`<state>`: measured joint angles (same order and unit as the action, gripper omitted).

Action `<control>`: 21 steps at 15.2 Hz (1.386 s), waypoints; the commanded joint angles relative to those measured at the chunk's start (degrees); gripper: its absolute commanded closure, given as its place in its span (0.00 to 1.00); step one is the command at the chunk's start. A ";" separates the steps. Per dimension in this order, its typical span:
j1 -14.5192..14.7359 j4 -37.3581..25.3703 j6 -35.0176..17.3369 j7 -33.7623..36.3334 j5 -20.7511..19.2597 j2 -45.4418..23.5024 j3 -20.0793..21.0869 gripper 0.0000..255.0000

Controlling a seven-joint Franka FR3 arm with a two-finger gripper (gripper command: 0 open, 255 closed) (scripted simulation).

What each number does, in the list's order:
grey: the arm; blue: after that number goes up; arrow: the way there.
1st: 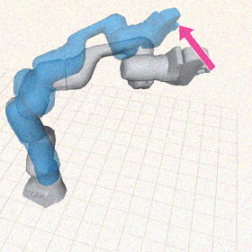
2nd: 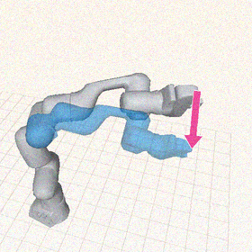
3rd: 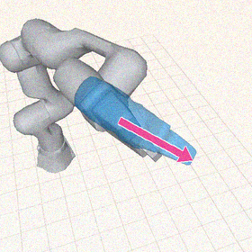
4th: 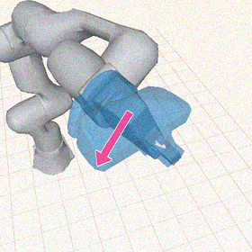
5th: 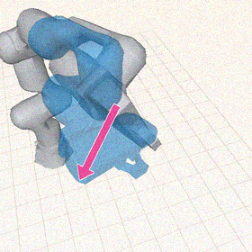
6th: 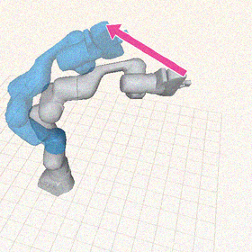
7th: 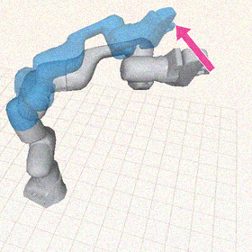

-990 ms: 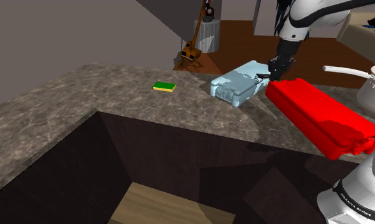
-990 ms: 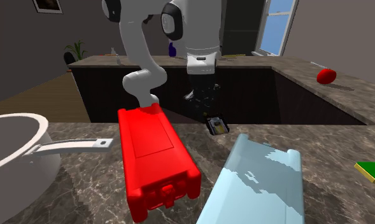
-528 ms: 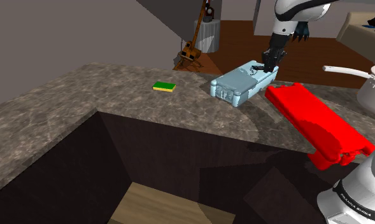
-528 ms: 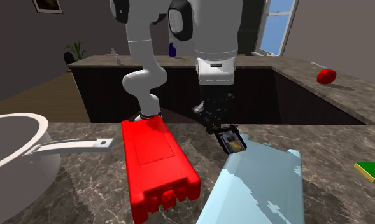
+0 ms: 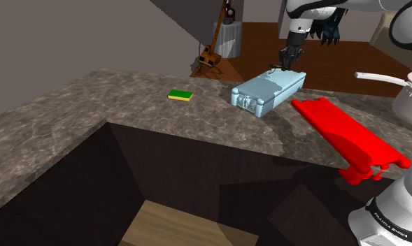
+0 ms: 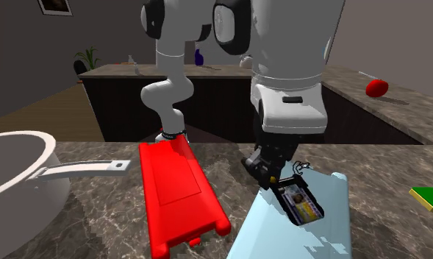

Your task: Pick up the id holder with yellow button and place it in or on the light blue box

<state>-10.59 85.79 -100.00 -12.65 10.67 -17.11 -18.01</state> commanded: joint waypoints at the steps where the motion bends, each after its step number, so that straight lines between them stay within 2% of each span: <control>1: -1.81 -8.78 3.29 -1.06 1.61 -5.81 -0.09 1.00; 15: -1.23 1.02 -7.05 -2.35 2.16 -6.49 0.33 1.00; 21: -1.21 1.41 -7.54 -2.43 2.22 -6.60 0.36 1.00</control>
<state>-11.81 87.14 -107.52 -15.08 12.91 -23.65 -17.65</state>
